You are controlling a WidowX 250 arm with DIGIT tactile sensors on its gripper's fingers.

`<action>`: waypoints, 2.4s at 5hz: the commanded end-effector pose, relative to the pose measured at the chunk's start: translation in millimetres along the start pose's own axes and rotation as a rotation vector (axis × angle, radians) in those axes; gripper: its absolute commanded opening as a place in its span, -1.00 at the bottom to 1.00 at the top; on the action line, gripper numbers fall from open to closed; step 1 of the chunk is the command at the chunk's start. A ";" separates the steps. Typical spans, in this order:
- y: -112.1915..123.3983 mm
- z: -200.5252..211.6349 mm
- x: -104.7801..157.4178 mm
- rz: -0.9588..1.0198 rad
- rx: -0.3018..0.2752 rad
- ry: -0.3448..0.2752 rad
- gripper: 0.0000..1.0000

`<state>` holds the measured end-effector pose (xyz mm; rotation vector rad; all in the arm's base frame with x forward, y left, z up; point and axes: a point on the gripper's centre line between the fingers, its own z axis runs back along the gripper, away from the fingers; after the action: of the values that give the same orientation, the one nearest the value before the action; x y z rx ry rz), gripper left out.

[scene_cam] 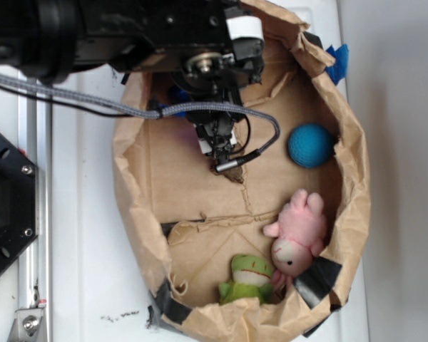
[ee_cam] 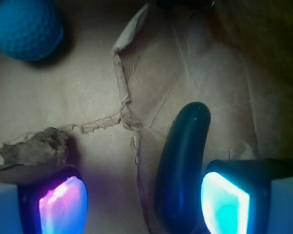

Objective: Grab the plastic pickle.

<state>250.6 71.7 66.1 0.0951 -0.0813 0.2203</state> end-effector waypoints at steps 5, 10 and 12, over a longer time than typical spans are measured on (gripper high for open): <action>-1.1 -36.7 6.0 -0.089 -0.032 -0.006 1.00; -17.9 24.1 -0.8 -0.170 -0.142 -0.034 1.00; -4.7 13.4 0.3 -0.138 -0.114 -0.005 1.00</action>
<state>241.9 58.4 65.8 -0.0262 -0.0412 0.0582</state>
